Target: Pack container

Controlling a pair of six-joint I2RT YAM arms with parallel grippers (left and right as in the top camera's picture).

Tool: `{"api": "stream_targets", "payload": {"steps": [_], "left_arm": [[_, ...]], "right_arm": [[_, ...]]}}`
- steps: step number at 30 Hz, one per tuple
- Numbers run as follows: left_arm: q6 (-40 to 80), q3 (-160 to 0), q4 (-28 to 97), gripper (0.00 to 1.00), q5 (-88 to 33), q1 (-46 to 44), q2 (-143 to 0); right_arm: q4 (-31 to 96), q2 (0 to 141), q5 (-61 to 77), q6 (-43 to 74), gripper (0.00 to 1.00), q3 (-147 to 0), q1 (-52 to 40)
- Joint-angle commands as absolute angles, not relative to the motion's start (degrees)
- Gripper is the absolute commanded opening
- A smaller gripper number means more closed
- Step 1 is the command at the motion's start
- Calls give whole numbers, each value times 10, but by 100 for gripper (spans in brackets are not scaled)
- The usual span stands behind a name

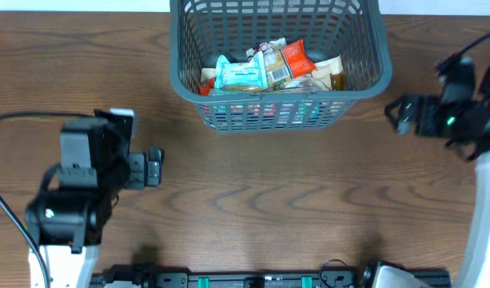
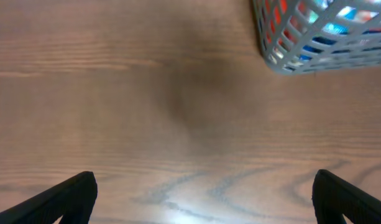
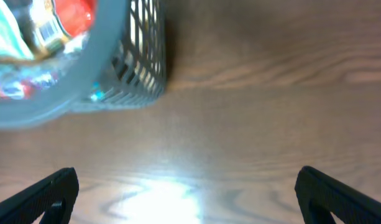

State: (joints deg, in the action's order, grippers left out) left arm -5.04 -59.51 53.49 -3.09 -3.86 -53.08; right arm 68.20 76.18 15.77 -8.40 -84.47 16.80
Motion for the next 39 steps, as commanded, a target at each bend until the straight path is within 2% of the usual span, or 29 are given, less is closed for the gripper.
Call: {"api": "stream_targets", "payload": {"steps": [1, 3, 11, 39], "left_arm": [[-8, -535, 512, 99, -39, -39, -493], [1, -494, 497, 99, -39, -39, -472], [1, -452, 486, 99, -38, -39, -461], [1, -452, 479, 99, -38, -39, -467]], "right_arm": [[629, 681, 156, -90, 99, -732, 156], [571, 625, 156, -77, 99, -645, 152], [453, 501, 156, -77, 99, -481, 151], [450, 484, 156, -77, 99, -469, 151]]}}
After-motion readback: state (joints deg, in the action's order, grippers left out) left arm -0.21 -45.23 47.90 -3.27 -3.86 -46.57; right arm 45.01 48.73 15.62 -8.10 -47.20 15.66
